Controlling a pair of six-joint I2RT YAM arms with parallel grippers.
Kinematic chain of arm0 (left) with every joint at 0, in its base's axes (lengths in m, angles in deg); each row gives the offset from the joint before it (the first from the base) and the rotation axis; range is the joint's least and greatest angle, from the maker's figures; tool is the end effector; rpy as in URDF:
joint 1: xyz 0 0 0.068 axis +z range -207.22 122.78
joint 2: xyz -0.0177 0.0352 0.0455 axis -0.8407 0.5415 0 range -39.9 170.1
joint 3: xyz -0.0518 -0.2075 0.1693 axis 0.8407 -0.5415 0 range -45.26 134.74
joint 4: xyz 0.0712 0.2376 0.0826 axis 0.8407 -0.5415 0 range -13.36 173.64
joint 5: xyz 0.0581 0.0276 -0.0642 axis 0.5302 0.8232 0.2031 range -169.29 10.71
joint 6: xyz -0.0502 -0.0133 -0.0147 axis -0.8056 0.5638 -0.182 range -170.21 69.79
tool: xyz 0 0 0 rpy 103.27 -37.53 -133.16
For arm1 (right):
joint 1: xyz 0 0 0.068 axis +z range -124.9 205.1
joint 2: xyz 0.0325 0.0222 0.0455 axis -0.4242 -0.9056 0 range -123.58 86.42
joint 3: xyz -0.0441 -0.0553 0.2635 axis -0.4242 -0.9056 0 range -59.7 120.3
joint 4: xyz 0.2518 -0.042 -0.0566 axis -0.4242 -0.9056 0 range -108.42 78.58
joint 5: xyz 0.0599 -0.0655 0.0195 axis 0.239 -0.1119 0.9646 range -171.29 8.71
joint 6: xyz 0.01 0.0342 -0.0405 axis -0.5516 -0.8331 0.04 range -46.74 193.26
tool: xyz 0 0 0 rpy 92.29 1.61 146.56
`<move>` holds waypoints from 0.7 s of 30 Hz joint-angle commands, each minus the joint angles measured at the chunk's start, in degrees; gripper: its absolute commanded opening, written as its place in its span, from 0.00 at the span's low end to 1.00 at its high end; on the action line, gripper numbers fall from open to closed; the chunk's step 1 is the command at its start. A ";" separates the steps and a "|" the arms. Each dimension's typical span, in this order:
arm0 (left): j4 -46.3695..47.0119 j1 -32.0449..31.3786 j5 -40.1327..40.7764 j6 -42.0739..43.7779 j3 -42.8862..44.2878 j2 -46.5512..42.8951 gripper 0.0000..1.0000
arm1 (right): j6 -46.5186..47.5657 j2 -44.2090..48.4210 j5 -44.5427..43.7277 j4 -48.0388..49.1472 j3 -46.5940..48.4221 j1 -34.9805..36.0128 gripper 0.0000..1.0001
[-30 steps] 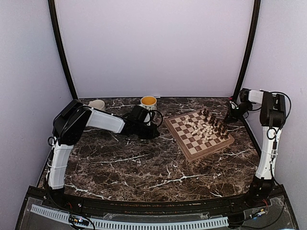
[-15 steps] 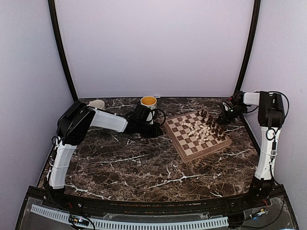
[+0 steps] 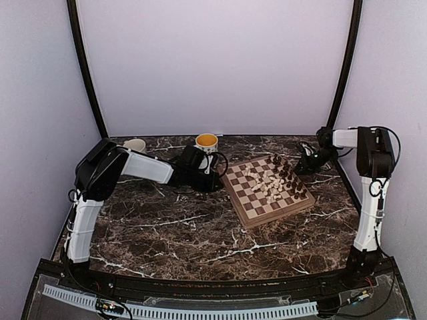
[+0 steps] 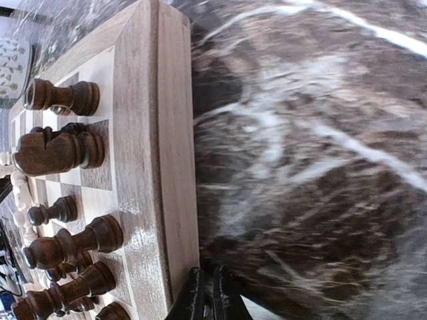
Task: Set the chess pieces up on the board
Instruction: Move the chessboard to the center of the board.
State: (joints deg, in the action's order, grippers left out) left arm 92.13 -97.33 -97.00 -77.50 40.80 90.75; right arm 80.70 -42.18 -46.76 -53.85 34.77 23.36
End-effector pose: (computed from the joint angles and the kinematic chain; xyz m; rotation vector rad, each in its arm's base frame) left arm 0.3721 -0.3276 0.1209 0.4458 2.3069 -0.9645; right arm 0.4456 0.0066 0.1315 -0.2373 2.7394 0.8253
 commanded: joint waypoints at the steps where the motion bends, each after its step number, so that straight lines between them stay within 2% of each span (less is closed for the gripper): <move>1: -1.71 -0.92 -4.02 2.30 -5.95 -4.58 0.00 | -0.15 -0.52 5.04 -6.21 -5.77 7.82 0.08; 14: -3.72 -1.60 -5.44 5.84 -17.06 -15.35 0.00 | 1.42 4.08 7.83 -7.59 -13.39 14.27 0.07; 21: -5.54 -1.72 -2.37 7.02 -22.22 -20.18 0.00 | 1.35 5.73 8.81 -7.34 -16.24 19.37 0.07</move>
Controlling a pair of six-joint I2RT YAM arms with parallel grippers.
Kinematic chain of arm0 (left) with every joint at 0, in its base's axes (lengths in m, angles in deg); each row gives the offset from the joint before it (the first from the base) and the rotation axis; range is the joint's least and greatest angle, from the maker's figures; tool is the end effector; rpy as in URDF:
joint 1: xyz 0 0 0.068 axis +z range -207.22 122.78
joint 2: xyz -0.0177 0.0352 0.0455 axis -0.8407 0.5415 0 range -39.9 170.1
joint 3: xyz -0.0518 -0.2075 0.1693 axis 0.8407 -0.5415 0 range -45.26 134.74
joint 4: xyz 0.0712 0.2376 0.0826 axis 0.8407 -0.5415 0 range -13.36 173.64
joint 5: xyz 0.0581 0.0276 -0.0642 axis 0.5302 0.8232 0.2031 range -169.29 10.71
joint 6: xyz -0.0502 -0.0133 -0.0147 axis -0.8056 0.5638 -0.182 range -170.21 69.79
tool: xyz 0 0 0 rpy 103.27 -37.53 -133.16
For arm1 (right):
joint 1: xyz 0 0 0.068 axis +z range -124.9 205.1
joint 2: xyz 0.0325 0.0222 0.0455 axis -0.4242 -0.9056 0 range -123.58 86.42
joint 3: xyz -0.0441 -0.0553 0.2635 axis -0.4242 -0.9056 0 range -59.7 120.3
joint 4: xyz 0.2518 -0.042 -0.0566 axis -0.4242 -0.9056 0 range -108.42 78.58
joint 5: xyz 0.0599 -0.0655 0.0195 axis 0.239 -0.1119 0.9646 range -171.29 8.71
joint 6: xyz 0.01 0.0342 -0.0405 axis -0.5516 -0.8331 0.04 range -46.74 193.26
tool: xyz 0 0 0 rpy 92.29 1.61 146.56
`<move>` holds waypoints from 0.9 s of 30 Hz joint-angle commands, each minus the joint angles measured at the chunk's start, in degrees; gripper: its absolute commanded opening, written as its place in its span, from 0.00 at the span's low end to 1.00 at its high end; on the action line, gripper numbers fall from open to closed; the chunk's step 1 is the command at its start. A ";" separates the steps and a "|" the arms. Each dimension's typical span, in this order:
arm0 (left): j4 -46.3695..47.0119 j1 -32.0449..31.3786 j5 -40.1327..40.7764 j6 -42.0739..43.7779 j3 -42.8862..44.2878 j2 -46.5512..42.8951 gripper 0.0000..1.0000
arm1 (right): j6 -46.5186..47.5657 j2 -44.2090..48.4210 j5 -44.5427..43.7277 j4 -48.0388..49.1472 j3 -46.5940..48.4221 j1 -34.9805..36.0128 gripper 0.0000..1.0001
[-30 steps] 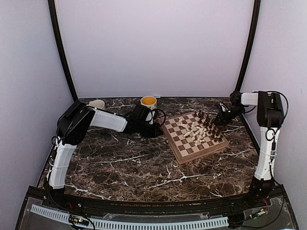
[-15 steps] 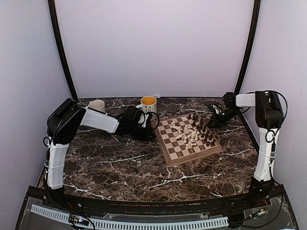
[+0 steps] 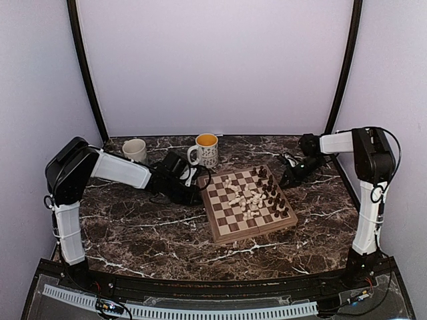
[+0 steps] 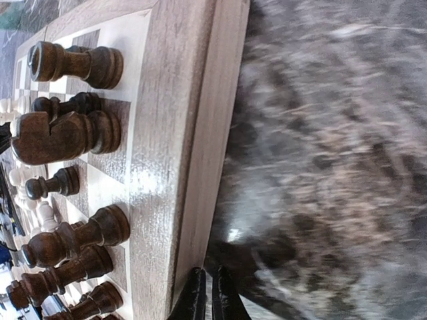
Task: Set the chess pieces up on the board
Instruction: Move the chessboard to the center of the board.
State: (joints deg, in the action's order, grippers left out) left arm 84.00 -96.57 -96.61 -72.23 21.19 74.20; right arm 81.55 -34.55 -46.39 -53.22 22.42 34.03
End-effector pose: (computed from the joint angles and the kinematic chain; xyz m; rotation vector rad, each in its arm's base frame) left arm 0.3106 -0.2684 0.1344 0.5285 2.4711 -0.8339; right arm 0.3930 0.0823 0.1310 -0.4994 2.8074 0.8973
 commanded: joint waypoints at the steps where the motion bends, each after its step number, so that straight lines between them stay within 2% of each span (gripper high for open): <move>1: 2.36 -2.48 -1.59 1.79 -3.48 -4.31 0.00 | 0.63 -1.75 8.48 -8.21 -3.91 9.20 0.07; 5: 1.94 -2.48 5.15 2.15 -6.92 -6.45 0.00 | 0.76 -1.32 9.22 -8.38 -4.40 10.37 0.07; 12: 2.26 -2.48 8.55 1.17 -9.86 -8.31 0.00 | 0.60 -1.06 11.52 -7.62 -6.17 11.37 0.07; 20: 2.23 -2.48 12.19 1.96 -12.44 -11.34 0.00 | 0.57 1.22 5.10 -6.54 -5.92 9.13 0.09; 27: -4.34 -2.40 16.49 4.34 -14.00 -17.82 0.00 | 1.75 5.78 -3.10 -5.36 -5.70 2.60 0.12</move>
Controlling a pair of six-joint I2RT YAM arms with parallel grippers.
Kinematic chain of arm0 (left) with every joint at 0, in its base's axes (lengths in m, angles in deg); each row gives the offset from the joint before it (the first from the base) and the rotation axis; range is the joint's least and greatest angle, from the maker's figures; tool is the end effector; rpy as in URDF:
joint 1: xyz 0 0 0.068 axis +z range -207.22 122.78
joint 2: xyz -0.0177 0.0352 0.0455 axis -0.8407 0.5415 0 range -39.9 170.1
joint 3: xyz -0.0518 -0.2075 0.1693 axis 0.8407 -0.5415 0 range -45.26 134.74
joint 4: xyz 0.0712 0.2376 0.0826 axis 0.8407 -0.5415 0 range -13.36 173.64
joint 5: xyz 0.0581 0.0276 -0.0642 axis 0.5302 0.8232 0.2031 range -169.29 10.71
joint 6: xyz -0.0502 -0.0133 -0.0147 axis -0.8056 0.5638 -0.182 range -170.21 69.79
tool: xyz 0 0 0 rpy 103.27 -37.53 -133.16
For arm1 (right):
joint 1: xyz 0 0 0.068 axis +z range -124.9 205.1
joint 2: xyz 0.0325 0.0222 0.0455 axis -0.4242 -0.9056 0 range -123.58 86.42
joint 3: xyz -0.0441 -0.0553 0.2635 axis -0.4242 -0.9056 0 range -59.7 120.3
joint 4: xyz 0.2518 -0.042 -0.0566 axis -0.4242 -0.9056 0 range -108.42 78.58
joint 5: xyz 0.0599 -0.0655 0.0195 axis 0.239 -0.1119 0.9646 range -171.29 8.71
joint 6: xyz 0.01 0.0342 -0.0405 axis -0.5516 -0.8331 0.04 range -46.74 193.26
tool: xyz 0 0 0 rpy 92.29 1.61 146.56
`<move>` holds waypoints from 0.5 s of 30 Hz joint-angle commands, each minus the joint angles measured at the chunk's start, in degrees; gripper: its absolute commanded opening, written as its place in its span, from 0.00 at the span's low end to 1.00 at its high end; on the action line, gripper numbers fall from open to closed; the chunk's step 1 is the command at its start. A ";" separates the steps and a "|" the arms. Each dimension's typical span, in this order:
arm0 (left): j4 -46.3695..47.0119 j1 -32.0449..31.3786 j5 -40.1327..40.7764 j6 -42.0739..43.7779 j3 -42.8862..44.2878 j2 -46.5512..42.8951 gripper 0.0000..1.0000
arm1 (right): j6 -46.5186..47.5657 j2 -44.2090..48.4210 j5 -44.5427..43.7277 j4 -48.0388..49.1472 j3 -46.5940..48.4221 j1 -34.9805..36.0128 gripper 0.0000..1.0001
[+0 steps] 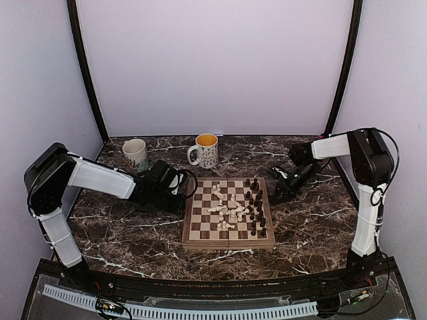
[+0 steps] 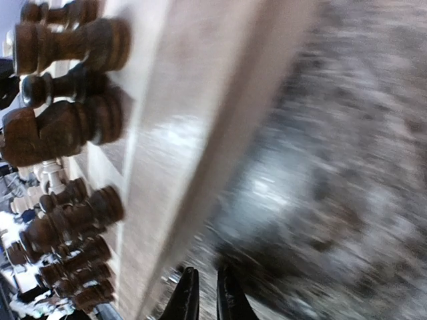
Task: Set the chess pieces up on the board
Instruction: Move the chessboard to the center of the board.
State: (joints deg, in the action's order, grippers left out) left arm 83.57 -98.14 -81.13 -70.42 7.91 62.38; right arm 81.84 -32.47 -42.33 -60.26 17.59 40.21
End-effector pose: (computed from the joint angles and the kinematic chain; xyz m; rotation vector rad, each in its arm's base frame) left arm 0.2663 -0.2323 0.1425 0.4634 2.4534 -0.5072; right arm 0.3512 0.1180 0.1251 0.5956 -2.8584 -1.0305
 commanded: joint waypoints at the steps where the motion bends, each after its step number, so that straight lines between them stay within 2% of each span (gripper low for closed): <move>1: -5.39 -0.77 1.79 3.44 -0.38 -7.03 0.00 | 1.87 4.74 -7.67 1.84 -0.91 -4.53 0.13; 4: -8.79 -0.58 3.79 5.62 1.03 -10.21 0.07 | 3.63 8.97 -9.00 1.95 -0.09 -6.17 0.16; 7: -9.28 -0.44 2.20 8.70 2.95 -12.48 0.26 | 6.91 15.33 -9.38 2.90 0.23 -6.33 0.20; 8: -8.71 -0.43 0.60 9.77 3.60 -12.63 0.35 | 8.17 17.62 -8.62 4.13 -0.45 -6.30 0.21; 10: -7.98 -0.31 -2.24 11.78 5.28 -11.96 0.48 | 10.58 22.40 -6.38 7.42 -2.21 -6.32 0.28; 15: -10.75 -0.29 -7.94 11.22 13.37 -6.60 0.57 | 9.85 32.22 0.96 17.12 -7.84 -6.30 0.43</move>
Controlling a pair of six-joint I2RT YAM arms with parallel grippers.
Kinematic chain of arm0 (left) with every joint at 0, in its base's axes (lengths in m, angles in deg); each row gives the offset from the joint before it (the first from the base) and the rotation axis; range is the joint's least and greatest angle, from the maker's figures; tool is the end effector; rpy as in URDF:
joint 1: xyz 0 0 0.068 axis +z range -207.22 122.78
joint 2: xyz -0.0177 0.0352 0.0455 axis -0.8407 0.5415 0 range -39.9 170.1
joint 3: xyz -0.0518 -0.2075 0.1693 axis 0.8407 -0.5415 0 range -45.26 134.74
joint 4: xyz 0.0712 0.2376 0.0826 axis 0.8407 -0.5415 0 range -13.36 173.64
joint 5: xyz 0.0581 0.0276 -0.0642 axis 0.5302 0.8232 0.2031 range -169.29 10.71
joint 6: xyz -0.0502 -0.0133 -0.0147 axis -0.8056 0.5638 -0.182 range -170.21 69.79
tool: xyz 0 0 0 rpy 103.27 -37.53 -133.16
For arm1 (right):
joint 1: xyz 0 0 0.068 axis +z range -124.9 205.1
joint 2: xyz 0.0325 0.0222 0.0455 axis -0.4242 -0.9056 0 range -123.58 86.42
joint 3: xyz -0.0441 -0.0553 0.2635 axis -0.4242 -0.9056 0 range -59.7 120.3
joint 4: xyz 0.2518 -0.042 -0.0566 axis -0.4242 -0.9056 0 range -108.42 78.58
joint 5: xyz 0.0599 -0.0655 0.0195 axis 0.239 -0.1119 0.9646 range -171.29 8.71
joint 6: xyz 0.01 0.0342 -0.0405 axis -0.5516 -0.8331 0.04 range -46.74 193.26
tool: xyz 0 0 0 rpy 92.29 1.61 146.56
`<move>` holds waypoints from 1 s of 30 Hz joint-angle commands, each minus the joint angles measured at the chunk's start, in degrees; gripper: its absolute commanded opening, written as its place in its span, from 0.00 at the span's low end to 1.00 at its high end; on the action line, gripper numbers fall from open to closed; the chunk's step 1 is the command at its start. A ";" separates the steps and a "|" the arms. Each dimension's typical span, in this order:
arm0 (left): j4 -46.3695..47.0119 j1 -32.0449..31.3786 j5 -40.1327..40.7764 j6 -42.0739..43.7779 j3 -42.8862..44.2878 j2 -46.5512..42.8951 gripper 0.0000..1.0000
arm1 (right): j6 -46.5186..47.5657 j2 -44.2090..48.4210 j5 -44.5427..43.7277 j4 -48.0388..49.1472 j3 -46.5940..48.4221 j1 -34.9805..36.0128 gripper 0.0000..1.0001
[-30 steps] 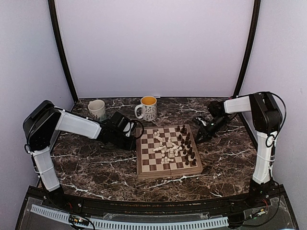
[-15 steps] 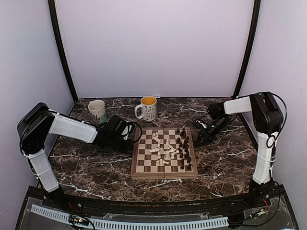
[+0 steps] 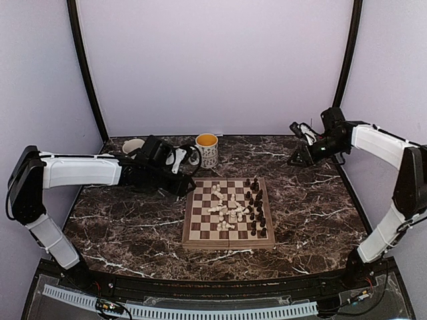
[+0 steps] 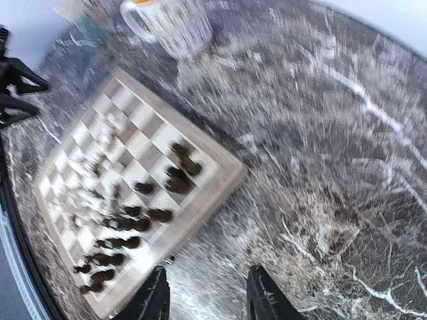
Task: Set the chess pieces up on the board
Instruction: Move the chessboard to the center of the board, then pick up the chess pile from the chessboard.
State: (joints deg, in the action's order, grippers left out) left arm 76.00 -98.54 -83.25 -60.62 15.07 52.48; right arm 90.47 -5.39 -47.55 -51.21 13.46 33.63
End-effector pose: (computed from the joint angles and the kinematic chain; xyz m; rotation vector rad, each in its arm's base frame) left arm 0.2647 -0.2360 0.2281 0.6552 2.2285 -0.5483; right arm 0.3273 0.0690 0.2675 -0.7562 2.3593 0.6935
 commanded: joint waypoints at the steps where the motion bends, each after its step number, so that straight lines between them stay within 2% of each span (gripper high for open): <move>1: -3.63 0.11 -7.23 0.99 7.63 4.21 0.57 | 1.69 6.13 7.53 8.43 -4.41 0.26 0.45; 4: -3.23 0.13 -9.67 0.44 10.74 6.99 0.56 | 3.12 8.97 9.59 11.93 -10.00 0.25 0.50; 7: -3.42 0.05 -9.19 1.58 14.86 10.56 0.49 | 2.87 11.45 8.84 17.88 -16.78 0.25 0.51; 12: -9.65 0.08 -11.87 3.08 23.41 17.14 0.36 | 2.33 13.71 7.29 18.50 -17.32 0.08 0.49; 30: -10.53 -1.11 -9.75 1.90 27.79 24.79 0.36 | 3.64 13.76 6.71 20.45 -19.90 0.08 0.48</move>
State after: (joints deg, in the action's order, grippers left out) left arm 66.76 -99.32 -94.07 -58.79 40.19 76.02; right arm 93.48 7.53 -40.82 -32.65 -5.64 33.72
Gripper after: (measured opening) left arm 0.366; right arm 0.477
